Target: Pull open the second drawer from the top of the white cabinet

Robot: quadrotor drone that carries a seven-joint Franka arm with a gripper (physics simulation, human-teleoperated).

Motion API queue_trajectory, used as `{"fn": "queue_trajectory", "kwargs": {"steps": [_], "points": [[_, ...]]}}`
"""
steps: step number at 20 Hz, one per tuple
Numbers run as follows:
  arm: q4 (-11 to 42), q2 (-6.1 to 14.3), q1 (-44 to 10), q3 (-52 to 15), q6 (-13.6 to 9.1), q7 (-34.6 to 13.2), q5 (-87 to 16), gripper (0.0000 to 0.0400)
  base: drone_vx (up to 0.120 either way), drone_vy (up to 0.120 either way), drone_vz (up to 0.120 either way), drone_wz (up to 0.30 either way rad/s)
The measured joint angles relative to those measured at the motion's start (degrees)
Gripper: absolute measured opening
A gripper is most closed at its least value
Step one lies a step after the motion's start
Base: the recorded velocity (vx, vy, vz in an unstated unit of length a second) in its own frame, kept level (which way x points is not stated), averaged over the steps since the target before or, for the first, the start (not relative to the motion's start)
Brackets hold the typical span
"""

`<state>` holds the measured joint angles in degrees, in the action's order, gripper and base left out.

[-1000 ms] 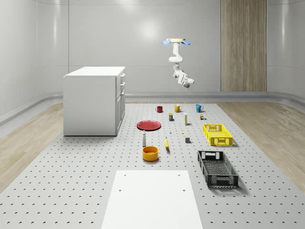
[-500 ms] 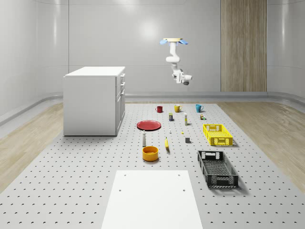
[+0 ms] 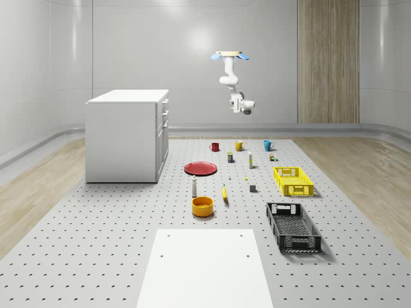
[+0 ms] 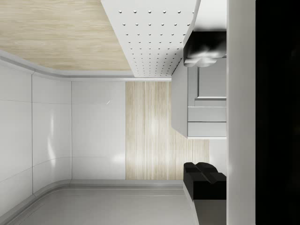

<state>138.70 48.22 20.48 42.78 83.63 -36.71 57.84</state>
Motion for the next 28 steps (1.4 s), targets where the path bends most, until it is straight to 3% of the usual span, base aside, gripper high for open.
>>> {"fn": "queue_trajectory", "kwargs": {"steps": [28], "points": [[1.08,7.21,8.81,4.13,7.39,-4.13,-4.91,0.03,0.12,-0.12,0.0,0.0]]}}
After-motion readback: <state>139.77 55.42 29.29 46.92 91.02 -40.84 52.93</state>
